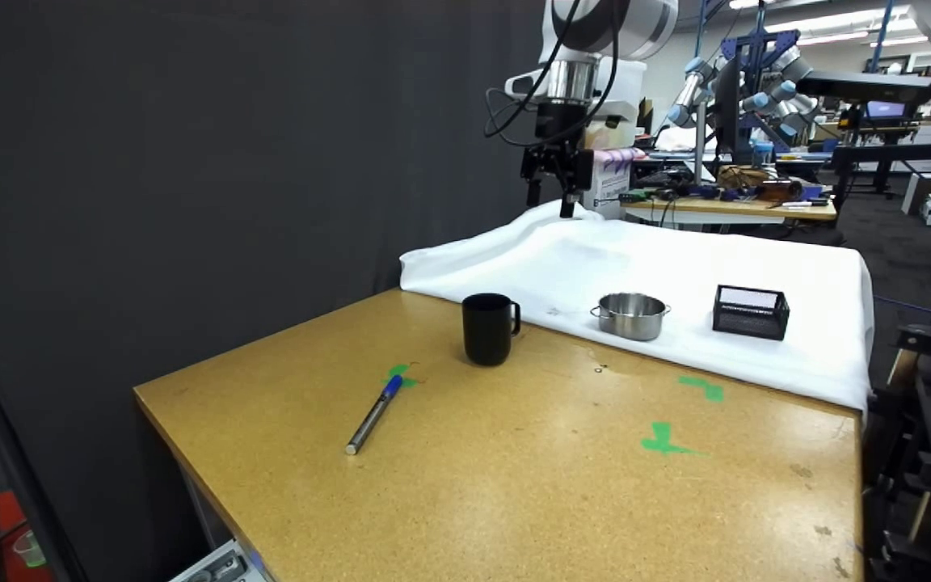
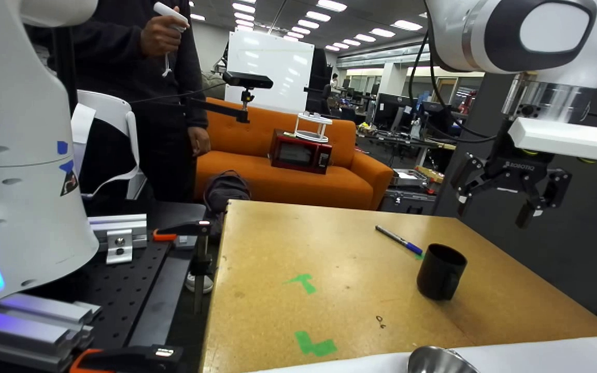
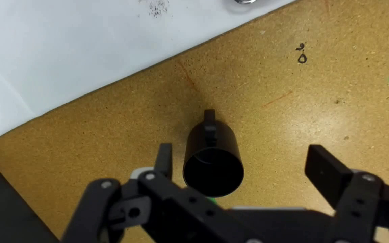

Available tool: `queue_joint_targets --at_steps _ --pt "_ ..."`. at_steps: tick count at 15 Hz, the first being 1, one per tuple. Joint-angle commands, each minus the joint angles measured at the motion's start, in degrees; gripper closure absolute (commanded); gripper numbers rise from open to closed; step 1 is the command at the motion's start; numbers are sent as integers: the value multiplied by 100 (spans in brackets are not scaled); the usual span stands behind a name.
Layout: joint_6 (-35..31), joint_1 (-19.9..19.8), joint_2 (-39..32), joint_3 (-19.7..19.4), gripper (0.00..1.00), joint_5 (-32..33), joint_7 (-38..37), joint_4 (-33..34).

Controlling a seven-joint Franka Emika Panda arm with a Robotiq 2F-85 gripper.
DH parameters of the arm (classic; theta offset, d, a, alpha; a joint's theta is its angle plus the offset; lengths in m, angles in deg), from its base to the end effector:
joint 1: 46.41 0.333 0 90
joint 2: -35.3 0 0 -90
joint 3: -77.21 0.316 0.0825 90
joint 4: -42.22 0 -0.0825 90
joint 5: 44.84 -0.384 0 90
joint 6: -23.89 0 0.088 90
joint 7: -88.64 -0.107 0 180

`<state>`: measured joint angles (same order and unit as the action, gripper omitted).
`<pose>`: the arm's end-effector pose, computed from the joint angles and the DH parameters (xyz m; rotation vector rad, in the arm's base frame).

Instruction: Move the mug to the left

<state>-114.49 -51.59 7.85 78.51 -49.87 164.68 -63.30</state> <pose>0.6523 -0.0448 0.2759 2.5895 1.7592 0.1853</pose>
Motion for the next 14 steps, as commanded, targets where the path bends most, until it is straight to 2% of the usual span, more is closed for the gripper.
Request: queue_joint_targets --at_steps 1,6,7,14 --pt "493 -101 -470 178 0 151 -30 645" --pt "519 -144 -1010 280 0 315 242 1051" --pt "364 -116 -858 247 0 274 0 788" --pt "369 -117 -979 268 0 342 61 941"
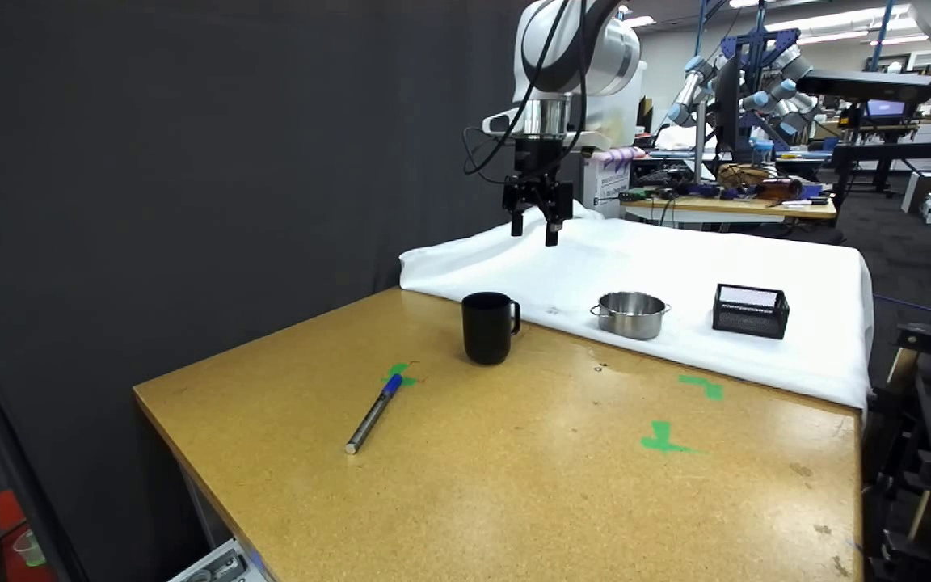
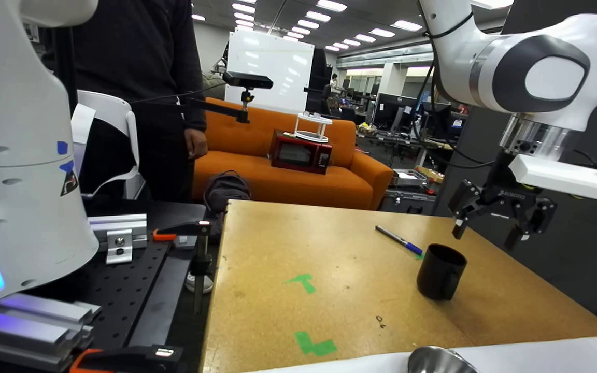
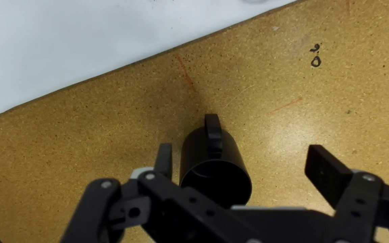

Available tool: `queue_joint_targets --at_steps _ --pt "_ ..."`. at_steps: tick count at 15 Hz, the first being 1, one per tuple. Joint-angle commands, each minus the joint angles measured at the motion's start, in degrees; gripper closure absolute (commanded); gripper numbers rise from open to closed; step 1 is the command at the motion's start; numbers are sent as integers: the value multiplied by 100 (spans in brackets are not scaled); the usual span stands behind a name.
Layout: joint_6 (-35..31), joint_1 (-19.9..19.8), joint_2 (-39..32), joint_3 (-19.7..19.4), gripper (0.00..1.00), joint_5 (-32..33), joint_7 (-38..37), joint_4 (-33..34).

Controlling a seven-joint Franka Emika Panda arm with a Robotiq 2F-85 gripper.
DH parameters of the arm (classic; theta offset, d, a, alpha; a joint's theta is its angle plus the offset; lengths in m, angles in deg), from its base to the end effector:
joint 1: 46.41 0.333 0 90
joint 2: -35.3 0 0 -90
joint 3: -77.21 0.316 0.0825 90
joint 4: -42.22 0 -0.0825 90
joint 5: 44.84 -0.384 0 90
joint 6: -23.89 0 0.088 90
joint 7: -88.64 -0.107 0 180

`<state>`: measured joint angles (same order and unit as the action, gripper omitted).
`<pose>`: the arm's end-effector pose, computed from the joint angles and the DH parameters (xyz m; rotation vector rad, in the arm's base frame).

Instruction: Move the mug to the left

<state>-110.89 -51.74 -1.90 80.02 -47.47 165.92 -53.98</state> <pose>0.6823 -0.0330 0.2265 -2.5090 -1.8343 -0.0915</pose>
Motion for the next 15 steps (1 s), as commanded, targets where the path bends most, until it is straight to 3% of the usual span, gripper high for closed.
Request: queue_joint_targets --at_steps 1,6,15 --pt "10 -101 -5 117 0 101 -62 9" --pt "-227 131 -268 8 0 622 -206 113" --pt "-638 265 -937 12 0 930 -1308 361"
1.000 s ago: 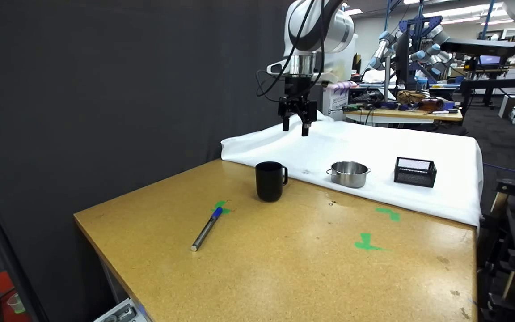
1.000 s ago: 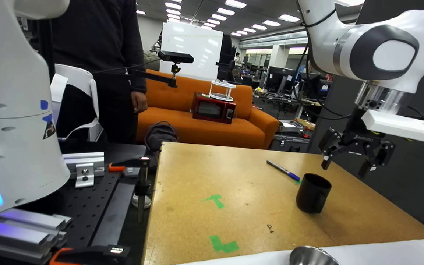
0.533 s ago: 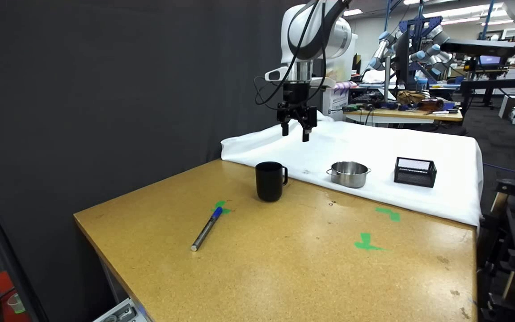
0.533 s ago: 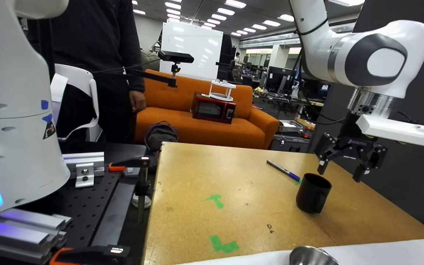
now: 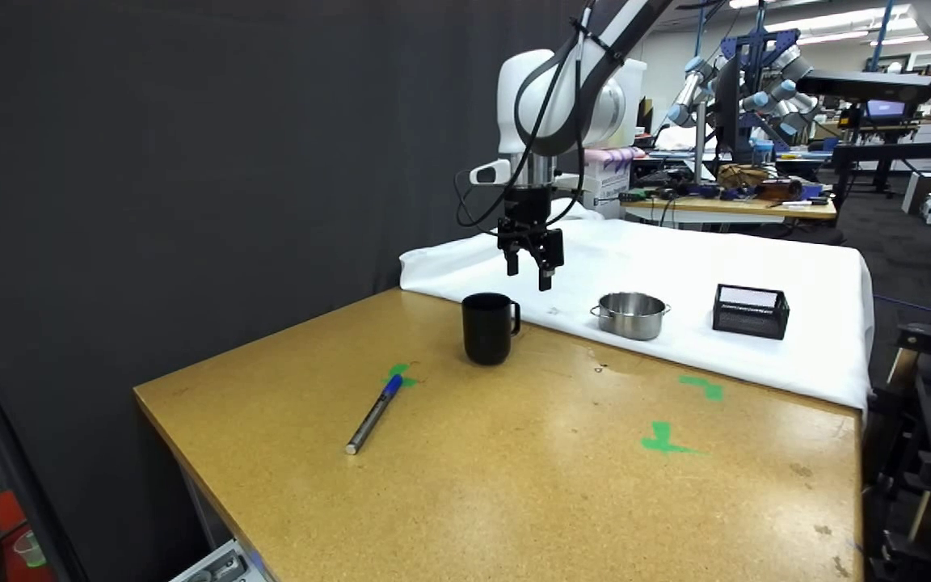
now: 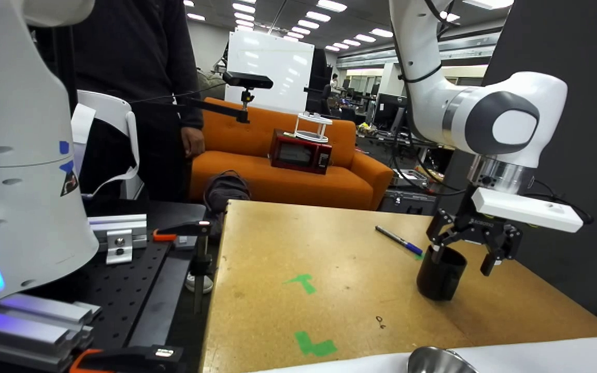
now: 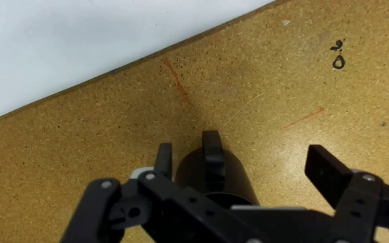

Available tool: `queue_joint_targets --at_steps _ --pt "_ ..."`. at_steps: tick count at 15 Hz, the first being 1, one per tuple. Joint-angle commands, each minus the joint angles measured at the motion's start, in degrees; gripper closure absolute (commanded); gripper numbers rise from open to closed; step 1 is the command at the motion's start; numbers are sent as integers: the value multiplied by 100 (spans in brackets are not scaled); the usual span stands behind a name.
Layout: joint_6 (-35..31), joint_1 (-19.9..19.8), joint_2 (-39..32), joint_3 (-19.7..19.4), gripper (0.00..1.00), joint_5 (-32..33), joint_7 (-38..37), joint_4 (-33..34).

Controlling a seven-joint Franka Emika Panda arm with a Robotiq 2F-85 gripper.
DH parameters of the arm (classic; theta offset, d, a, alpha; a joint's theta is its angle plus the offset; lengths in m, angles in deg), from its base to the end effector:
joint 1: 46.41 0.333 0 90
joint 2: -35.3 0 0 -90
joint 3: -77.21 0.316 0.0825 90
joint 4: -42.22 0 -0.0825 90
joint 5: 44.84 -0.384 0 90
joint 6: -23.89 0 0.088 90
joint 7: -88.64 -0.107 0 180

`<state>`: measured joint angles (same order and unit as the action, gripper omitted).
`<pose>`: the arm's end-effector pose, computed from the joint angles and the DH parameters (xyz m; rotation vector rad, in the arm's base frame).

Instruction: Move the mug to the left

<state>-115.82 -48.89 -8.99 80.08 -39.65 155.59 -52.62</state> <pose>0.6826 0.0008 0.1596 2.5446 1.7968 -0.0052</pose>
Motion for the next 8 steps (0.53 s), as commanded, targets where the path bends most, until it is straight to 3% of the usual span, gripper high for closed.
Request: queue_joint_targets --at_steps 1,8 --pt "-208 -51 -329 22 0 161 -286 289" --pt "-553 -227 -905 133 0 368 25 902"
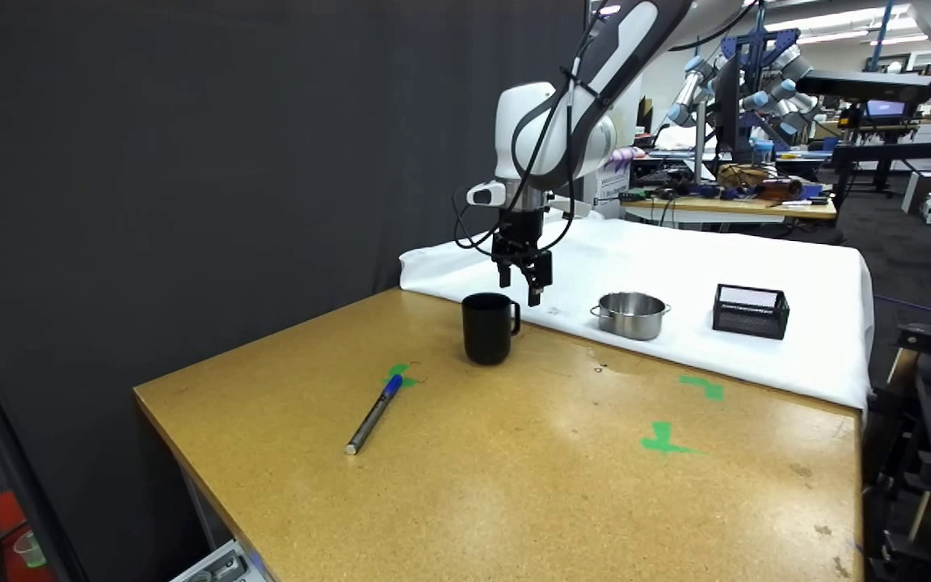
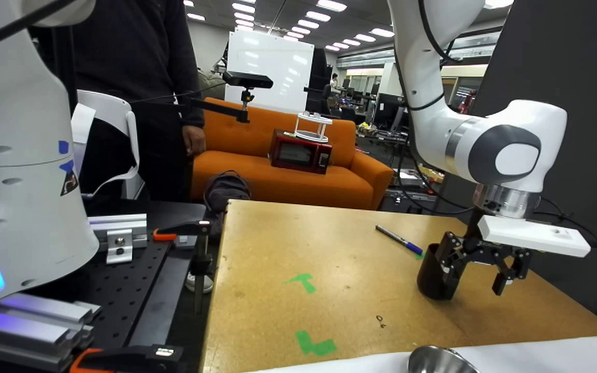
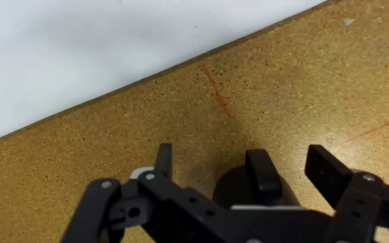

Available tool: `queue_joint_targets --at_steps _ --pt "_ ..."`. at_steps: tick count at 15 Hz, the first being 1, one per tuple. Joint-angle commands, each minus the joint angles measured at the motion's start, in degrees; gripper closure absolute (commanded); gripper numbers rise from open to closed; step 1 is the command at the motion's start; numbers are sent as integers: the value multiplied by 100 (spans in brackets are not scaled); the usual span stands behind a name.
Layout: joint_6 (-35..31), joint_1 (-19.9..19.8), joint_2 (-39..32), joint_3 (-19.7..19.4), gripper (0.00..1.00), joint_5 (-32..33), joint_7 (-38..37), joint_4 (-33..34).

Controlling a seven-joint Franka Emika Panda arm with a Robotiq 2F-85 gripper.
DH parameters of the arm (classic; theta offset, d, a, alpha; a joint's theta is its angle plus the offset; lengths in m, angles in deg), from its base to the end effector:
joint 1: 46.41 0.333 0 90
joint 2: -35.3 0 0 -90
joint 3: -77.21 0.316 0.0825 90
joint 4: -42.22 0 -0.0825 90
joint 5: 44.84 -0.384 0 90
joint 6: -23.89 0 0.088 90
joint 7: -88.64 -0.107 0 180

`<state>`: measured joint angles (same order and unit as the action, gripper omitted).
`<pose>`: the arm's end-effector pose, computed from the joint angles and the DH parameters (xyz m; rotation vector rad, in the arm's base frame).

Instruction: Move the mug to the left

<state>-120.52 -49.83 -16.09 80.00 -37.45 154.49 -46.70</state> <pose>0.7026 -0.0114 0.1230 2.5124 1.7574 0.0595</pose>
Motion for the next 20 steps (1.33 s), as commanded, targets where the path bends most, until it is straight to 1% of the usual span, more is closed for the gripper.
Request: queue_joint_targets --at_steps 1,5,7,11,15,18,19,20 --pt "-117 -149 -232 183 0 138 176 364" --pt "-61 -246 -299 462 0 -13 397 563" --pt "-54 -323 -302 642 0 -113 507 559" --pt "37 -470 -369 868 0 -240 749 548" --pt "350 -545 -444 961 0 -426 871 583" --pt "705 -498 -431 909 0 -552 737 625" --pt "782 -482 -425 892 8 -591 706 630" --pt "847 -472 -420 882 28 -630 688 644"
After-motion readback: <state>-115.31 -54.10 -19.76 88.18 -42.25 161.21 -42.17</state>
